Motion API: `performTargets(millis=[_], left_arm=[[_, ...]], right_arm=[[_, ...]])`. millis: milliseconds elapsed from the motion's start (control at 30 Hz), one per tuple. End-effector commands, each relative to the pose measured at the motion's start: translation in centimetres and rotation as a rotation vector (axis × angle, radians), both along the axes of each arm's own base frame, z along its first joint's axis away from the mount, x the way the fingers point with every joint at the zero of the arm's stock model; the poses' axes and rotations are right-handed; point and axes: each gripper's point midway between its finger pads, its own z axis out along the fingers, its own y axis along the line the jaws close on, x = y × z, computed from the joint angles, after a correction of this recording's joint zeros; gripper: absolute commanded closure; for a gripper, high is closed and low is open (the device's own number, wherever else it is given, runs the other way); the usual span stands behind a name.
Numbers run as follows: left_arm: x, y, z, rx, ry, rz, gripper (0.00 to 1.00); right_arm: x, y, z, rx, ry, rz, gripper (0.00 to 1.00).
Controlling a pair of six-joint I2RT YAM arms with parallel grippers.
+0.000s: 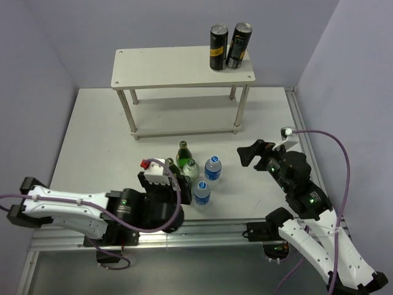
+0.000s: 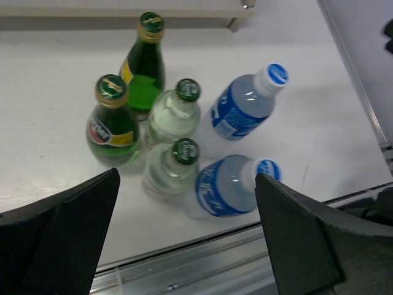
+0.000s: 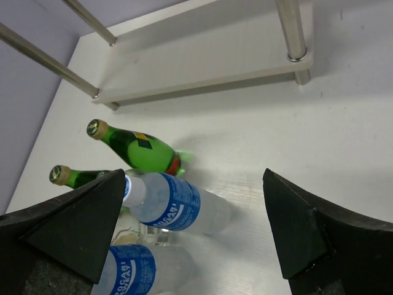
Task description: Place and organize the beverage onto the shelf
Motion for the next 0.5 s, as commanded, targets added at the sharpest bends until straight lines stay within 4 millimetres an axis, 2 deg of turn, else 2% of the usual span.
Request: performTargets(millis=[0, 33, 100, 233, 367, 433, 467], left_arm=[[-0.2, 1.4, 4.8, -0.083, -0.167, 0.149, 0.01], [-1.2, 0.0, 4.4, -0.008, -0.197, 0.101, 0.01], [-2.0, -1.3, 4.7, -0.004, -0.195, 0.077, 0.01], [-3.7, -3.3, 2.1, 0.007, -0.150, 0.047, 0.01], [-5.6, -3.6, -0.6, 0.030, -0.142, -0.002, 0.01], [-6.7, -5.3, -2.2, 0.015, -0.121, -0.051, 0.01], [-7.0, -5.9, -2.8, 0.098, -0.154, -0.109, 0.01]], right_arm=[[-0.5, -1.6, 1.4, 0.014, -0.069, -0.071, 0.00], [-0.5, -1.8, 1.4, 0.014, -0.076, -0.077, 0.00], [-0.6, -2.0, 1.2, 0.007, -0.082, -0.083, 0.00], [-0.5, -1.4, 0.3, 0.001, -0.056, -0.054, 0.00], [-0.5, -0.6, -0.5, 0.015, -0.042, -0.021, 0.00], [-0.5, -0.5, -0.7, 0.015, -0.047, -0.016, 0.00], [-0.5, -0.4, -0.8, 0.014, -0.046, -0.012, 0.00]])
